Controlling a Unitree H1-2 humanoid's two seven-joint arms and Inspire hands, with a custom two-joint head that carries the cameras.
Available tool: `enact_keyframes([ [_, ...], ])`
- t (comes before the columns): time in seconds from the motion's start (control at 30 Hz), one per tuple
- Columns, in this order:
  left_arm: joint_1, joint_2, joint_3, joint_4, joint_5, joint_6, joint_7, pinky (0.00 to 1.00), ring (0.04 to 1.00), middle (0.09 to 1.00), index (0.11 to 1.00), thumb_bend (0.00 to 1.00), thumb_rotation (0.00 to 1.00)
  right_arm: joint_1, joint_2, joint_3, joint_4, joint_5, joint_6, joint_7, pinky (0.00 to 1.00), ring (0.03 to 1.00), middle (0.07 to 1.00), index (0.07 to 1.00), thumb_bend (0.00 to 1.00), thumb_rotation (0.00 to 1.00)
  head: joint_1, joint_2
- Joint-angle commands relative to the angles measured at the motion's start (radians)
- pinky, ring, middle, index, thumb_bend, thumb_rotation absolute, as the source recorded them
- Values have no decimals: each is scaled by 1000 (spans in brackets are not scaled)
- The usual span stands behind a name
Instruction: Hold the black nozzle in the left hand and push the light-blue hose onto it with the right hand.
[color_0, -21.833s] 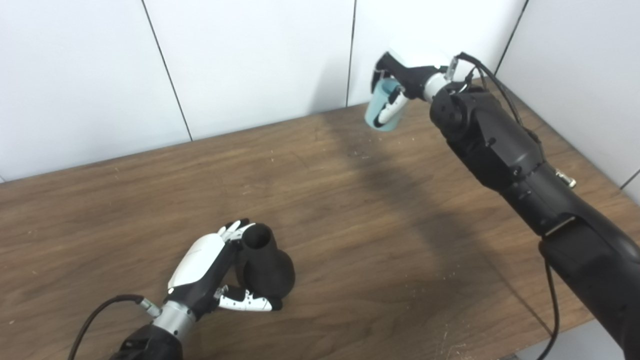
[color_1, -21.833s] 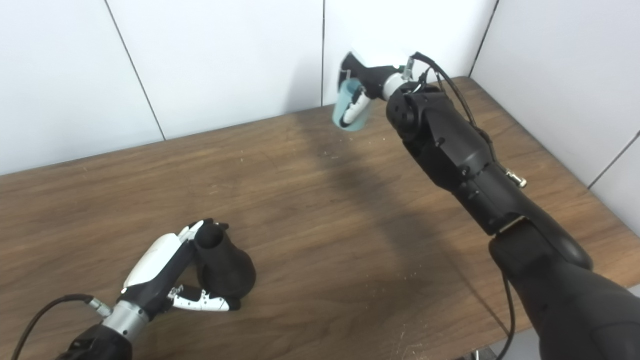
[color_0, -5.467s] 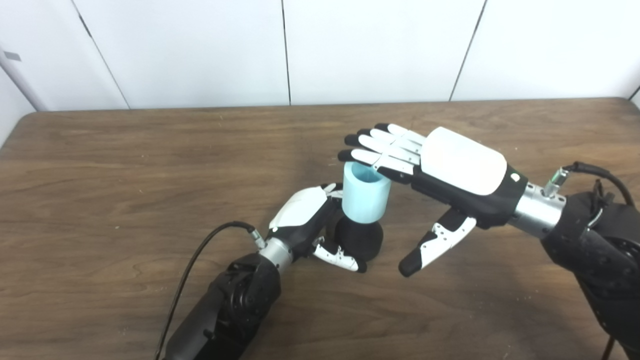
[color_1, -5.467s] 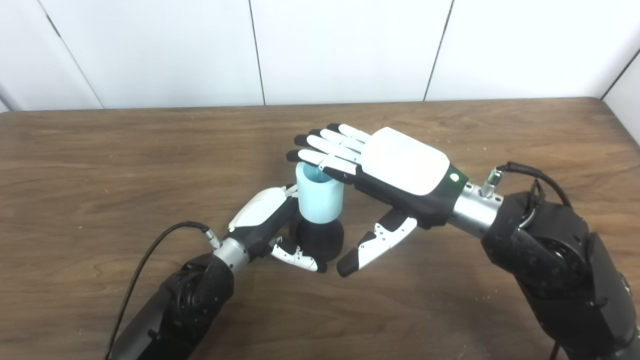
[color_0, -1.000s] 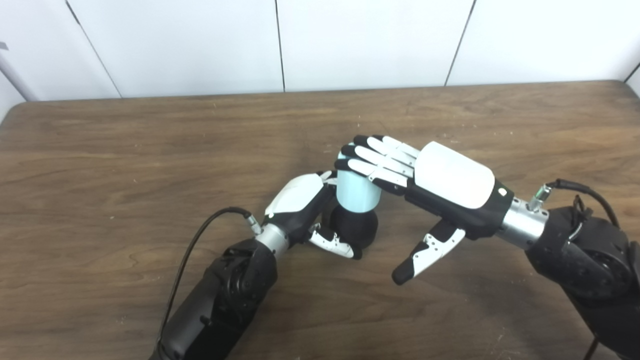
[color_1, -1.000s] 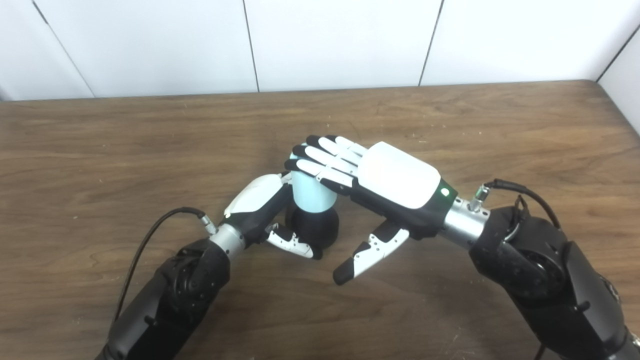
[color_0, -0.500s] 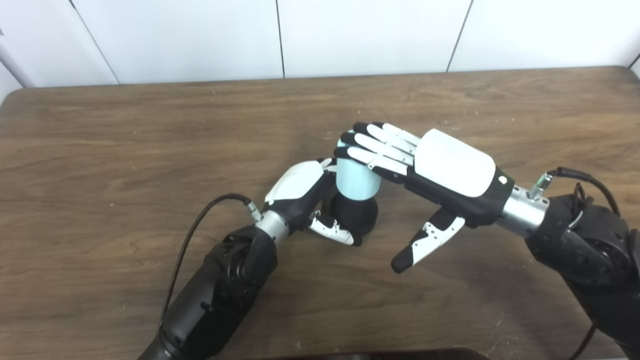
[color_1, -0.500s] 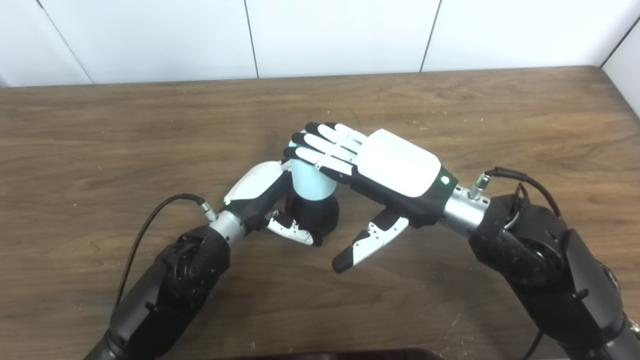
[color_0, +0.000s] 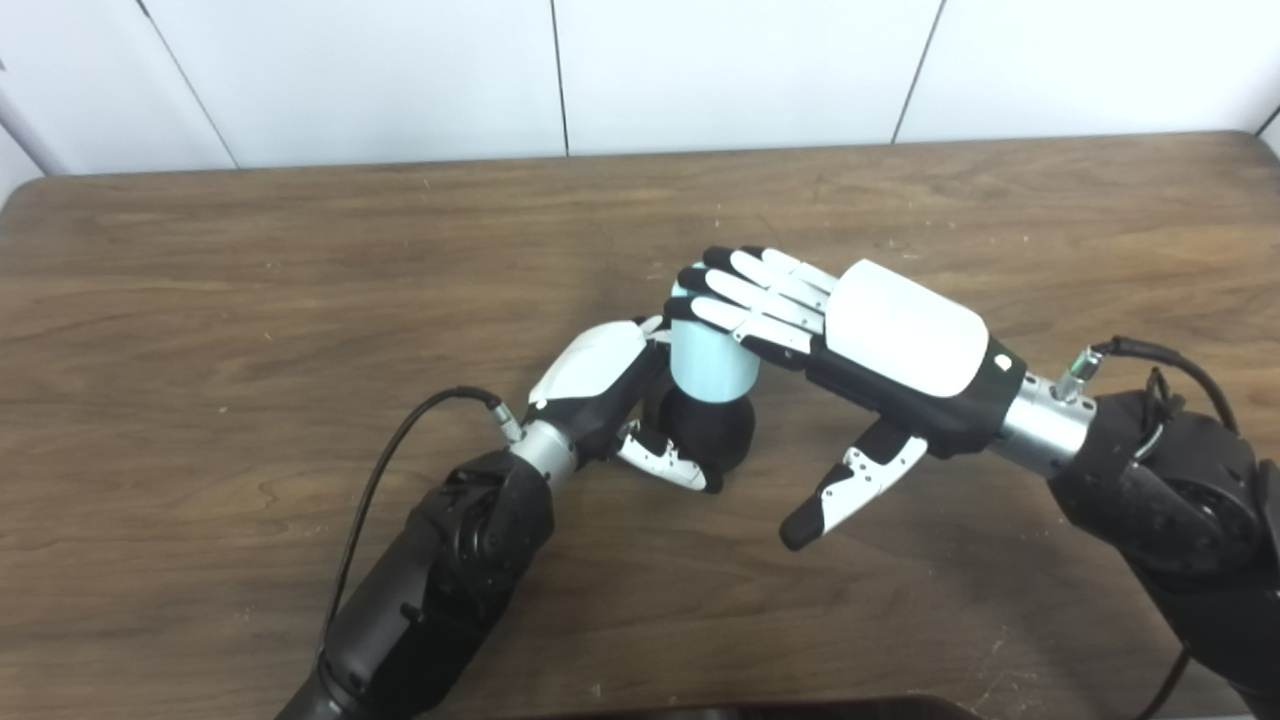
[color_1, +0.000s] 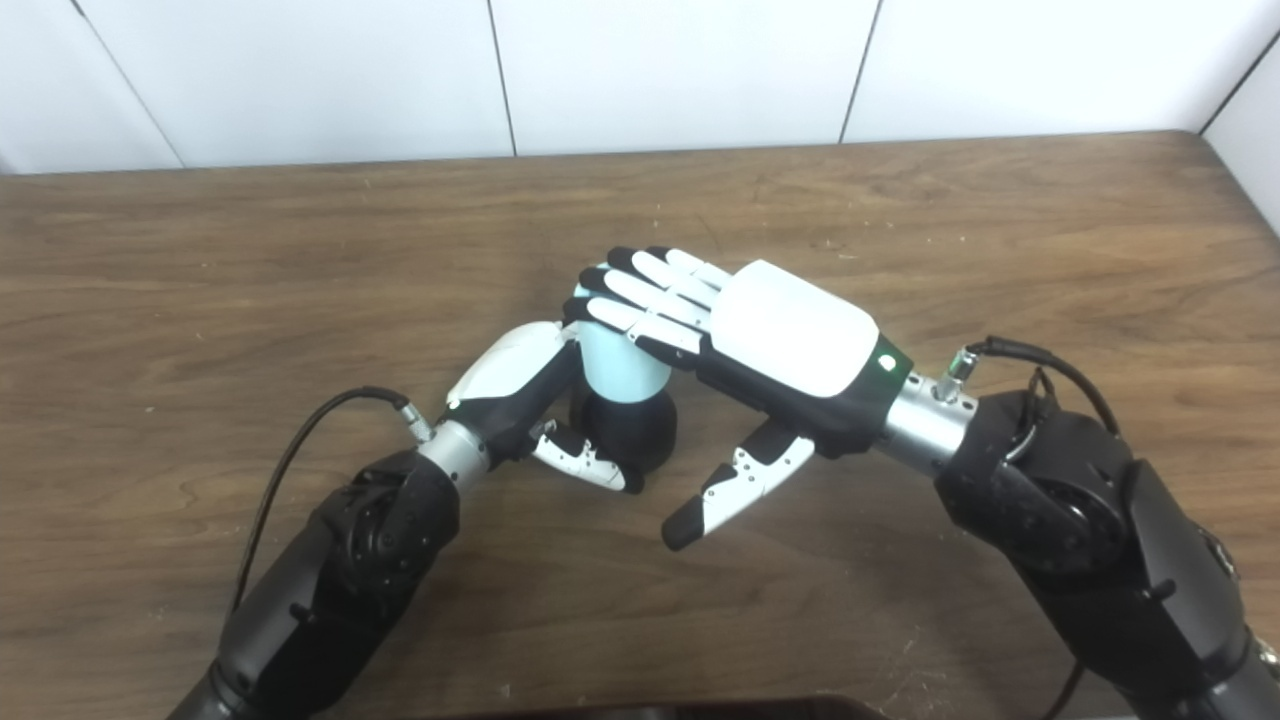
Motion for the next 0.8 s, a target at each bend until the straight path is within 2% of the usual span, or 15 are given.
enact_keyframes([
  [0.0,65,41,-26,59,12,74,-101,1000,994,871,481,522,45,34,-23,48,24,-16,17,95,1000,1000,1000,964,667,1000,0,1],
  [0.2,68,38,-26,60,10,73,-98,1000,994,871,481,522,45,22,-38,30,66,-4,-7,74,1000,1000,1000,963,668,1000,0,0],
  [0.77,66,37,-24,63,13,76,-103,1000,994,871,481,522,45,4,-21,24,78,-17,32,65,1000,1000,1000,961,670,1000,1,-2],
])
